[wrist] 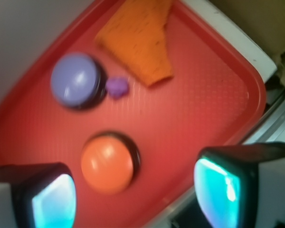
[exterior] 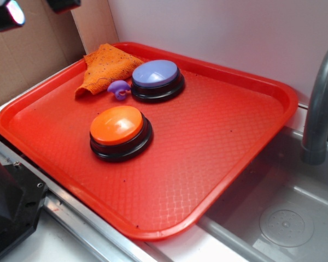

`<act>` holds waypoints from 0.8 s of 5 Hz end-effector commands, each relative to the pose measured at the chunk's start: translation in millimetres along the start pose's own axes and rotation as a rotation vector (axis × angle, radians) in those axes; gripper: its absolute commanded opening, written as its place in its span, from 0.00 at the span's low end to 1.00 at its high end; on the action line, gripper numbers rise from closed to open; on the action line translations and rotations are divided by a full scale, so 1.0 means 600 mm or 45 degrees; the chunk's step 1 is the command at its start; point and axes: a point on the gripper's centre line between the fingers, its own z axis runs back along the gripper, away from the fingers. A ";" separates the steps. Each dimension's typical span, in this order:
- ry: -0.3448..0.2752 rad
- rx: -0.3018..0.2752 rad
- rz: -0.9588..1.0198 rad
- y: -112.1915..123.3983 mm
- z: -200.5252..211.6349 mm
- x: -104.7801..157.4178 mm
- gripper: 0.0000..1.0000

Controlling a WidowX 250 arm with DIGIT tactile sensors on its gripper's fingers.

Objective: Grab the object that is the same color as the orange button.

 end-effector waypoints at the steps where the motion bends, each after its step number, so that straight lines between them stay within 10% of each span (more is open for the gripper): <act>1: -0.311 0.101 0.422 0.006 -0.118 0.111 1.00; 2: -0.324 0.177 0.499 0.002 -0.189 0.146 1.00; 4: -0.205 0.091 0.562 0.029 -0.255 0.191 1.00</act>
